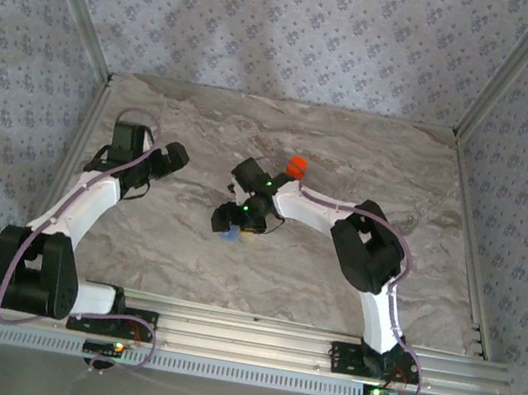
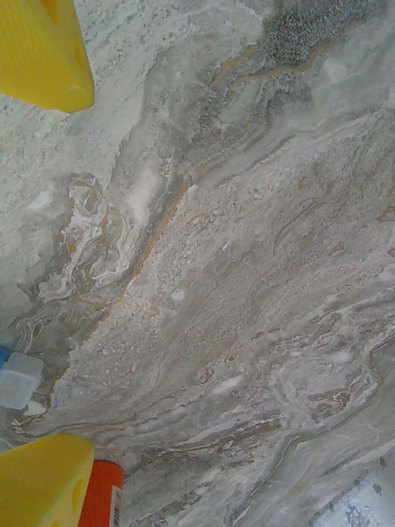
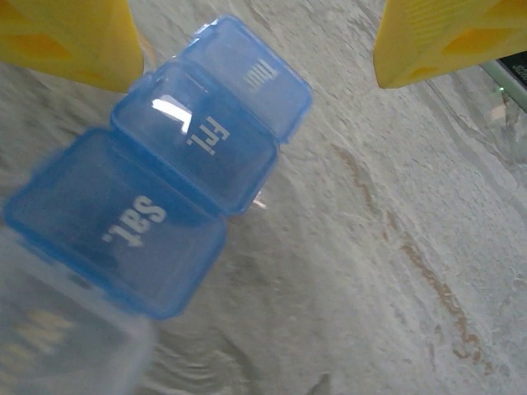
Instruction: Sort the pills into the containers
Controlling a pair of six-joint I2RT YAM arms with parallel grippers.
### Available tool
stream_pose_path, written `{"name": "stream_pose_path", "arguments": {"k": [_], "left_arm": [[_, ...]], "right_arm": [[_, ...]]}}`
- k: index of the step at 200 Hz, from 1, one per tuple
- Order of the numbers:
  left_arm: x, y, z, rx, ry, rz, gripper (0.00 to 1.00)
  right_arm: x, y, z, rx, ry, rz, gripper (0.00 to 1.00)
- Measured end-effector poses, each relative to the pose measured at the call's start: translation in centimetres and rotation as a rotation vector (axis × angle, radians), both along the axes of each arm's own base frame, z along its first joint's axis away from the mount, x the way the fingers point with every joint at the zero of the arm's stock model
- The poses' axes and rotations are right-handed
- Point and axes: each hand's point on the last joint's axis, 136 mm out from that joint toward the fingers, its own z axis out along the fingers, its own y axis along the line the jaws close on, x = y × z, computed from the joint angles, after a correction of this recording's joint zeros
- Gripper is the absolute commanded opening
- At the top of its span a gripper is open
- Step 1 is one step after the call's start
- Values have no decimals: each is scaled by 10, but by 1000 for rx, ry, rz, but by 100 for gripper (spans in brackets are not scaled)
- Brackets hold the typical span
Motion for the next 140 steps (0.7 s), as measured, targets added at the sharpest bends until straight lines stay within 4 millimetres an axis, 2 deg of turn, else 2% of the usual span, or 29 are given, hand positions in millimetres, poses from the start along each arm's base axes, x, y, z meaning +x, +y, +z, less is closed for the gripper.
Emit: {"name": "stream_pose_path", "arguments": {"k": [22,62,88,121,140], "left_arm": [[4,0,3,0,-4,0,100],[6,1,7,2,-9,4,100],[5,3,7,2,-2,10,100],[4,4,5,2,6,13,100],[4,4,5,2,8,13,100]], "right_arm": [[-1,21,7,51,5,35,75],[12,53,45,211,-43,70,74],[37,43,58,242,-84,16,74],[90,16,73,229,-145,-113,74],[121,13,85,234,-193,-160,74]]}}
